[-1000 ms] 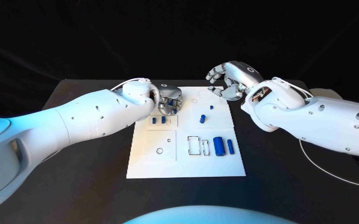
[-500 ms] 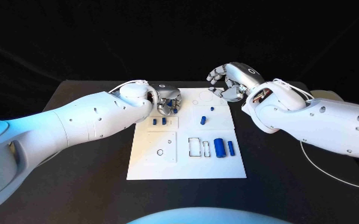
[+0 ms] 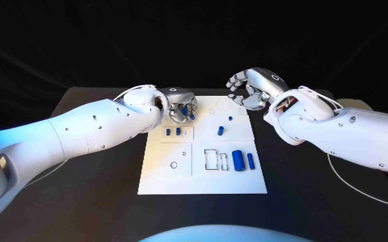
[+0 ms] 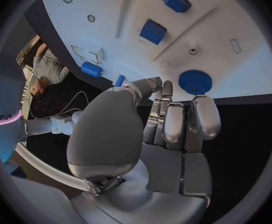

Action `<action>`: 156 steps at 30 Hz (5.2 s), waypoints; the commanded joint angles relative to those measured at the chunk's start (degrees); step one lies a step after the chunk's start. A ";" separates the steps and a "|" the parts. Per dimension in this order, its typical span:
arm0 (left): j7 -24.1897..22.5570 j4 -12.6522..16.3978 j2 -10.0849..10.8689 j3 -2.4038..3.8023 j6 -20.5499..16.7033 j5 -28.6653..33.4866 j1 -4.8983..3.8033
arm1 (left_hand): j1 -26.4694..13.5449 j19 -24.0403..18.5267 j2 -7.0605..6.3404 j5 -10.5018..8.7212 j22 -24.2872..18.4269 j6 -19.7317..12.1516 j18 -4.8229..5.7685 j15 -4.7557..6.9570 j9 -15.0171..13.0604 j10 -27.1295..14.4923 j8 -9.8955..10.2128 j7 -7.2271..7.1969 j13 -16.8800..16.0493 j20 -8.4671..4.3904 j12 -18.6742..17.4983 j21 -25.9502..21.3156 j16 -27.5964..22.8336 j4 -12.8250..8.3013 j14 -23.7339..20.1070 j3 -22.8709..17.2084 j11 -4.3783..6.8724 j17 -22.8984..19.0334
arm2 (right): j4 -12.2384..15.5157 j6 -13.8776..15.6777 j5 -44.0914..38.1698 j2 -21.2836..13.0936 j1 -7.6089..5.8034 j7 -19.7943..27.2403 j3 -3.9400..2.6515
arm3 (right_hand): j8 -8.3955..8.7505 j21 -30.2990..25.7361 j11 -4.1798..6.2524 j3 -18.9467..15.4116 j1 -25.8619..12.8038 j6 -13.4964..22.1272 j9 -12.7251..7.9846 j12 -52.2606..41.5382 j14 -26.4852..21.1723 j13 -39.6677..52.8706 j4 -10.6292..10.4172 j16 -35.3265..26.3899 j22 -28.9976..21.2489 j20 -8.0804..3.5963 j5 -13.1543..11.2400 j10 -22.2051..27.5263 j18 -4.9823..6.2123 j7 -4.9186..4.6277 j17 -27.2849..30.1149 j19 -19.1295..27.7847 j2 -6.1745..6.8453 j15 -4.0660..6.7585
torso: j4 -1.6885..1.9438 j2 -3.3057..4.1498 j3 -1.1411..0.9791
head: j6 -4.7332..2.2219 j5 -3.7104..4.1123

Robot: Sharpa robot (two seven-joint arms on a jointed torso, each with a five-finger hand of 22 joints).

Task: Assemble the parts on the task board

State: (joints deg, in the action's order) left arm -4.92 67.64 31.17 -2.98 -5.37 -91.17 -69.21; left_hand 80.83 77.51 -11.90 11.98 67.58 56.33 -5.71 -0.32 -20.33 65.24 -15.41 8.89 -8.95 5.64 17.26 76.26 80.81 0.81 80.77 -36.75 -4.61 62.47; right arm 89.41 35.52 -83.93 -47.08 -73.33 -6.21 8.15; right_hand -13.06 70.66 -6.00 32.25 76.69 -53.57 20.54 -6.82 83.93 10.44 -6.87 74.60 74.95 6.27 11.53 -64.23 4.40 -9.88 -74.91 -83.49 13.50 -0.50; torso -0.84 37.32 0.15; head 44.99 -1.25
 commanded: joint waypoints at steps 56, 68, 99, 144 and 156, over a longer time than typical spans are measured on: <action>4.36 2.61 6.75 0.95 3.94 4.08 -0.83 | -4.30 0.30 -0.71 -0.40 -0.17 0.80 0.46 0.11 -0.17 1.45 0.60 -0.67 -0.15 -0.16 -2.55 -0.21 0.22 1.75 0.61 2.21 0.25 -0.07 | -0.11 -0.06 -0.09 -0.56 0.05 0.16 -0.04 | 0.45 0.30 0.01 0.30 -0.51 -0.13 -0.02 0.11 3.42 -0.15 -0.07 0.32 2.51 0.14 0.54 -0.33 -0.37 -0.31 -3.07 0.01 -0.03 -0.40 | 0.06 -0.01 -0.03 | 0.59 -1.22; 3.96 2.17 6.22 0.79 4.26 4.45 -0.40 | -4.10 0.26 -0.48 -0.30 -0.29 0.92 0.43 0.19 -0.21 1.58 0.57 -0.78 -0.17 -0.21 -2.71 -0.30 0.18 1.70 0.59 2.11 0.35 -0.24 | -0.09 -0.08 -0.08 -0.59 0.05 0.13 -0.04 | 0.45 0.30 0.01 0.30 -0.51 -0.13 -0.02 0.11 3.42 -0.15 -0.07 0.32 2.51 0.14 0.54 -0.33 -0.37 -0.31 -3.07 0.01 -0.03 -0.40 | 0.10 0.02 0.02 | 0.69 -0.98; 3.58 1.19 5.58 0.36 4.86 5.07 0.20 | -3.81 0.29 -0.23 -0.26 -0.32 1.03 0.42 0.27 -0.26 1.72 0.54 -0.83 -0.20 -0.29 -2.93 -0.32 0.21 1.57 0.65 1.98 0.41 -0.16 | -0.23 -0.14 0.01 -0.39 0.07 0.18 -0.04 | 0.45 0.30 0.01 0.30 -0.51 -0.13 -0.02 0.11 3.42 -0.15 -0.07 0.32 2.51 0.14 0.54 -0.33 -0.37 -0.31 -3.07 0.01 -0.03 -0.40 | 0.12 -0.01 0.00 | 1.02 -0.87; 4.92 1.03 5.68 0.28 6.24 5.03 0.27 | -3.64 0.27 -0.16 -0.28 -0.41 0.97 0.42 0.29 -0.27 1.77 0.60 -0.80 -0.23 -0.35 -3.20 -0.40 0.19 1.44 0.63 1.95 0.40 -0.25 | -0.27 -0.13 0.13 -0.43 0.09 0.19 -0.04 | 0.54 0.38 0.00 0.36 -0.65 -0.21 0.01 0.12 3.37 -0.30 -0.11 0.40 2.66 0.17 0.55 -0.37 -0.37 -0.31 -2.98 0.08 0.00 -0.42 | 0.07 -0.06 0.01 | 1.42 -0.95; 5.02 1.04 5.65 0.27 6.00 5.02 0.27 | -3.62 0.28 -0.14 -0.27 -0.39 0.96 0.42 0.29 -0.27 1.76 0.61 -0.79 -0.23 -0.35 -3.23 -0.39 0.21 1.43 0.65 1.94 0.40 -0.18 | -0.26 -0.23 0.14 -0.48 0.09 0.15 -0.04 | 0.54 0.38 0.00 0.36 -0.65 -0.21 0.01 0.12 3.37 -0.30 -0.11 0.40 2.66 0.17 0.55 -0.37 -0.37 -0.31 -2.98 0.08 0.00 -0.42 | 0.11 -0.02 -0.01 | 1.43 -0.95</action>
State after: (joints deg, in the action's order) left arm -0.01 68.61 36.93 -2.72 0.10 -86.32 -68.95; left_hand 77.20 77.70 -12.37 11.74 67.22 57.14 -5.72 -0.12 -20.55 66.47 -14.93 8.06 -9.09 5.44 14.19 76.26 80.80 2.44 80.97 -34.78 -4.22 62.29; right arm 89.10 35.58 -83.47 -47.56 -73.26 -6.23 8.14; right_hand -12.84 70.66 -6.00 32.25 76.69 -53.58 20.55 -6.82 83.93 10.24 -6.87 74.83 74.94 6.27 11.76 -64.22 4.40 -9.88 -74.93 -83.49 13.51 -0.50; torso -0.75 37.29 0.14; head 46.46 -2.21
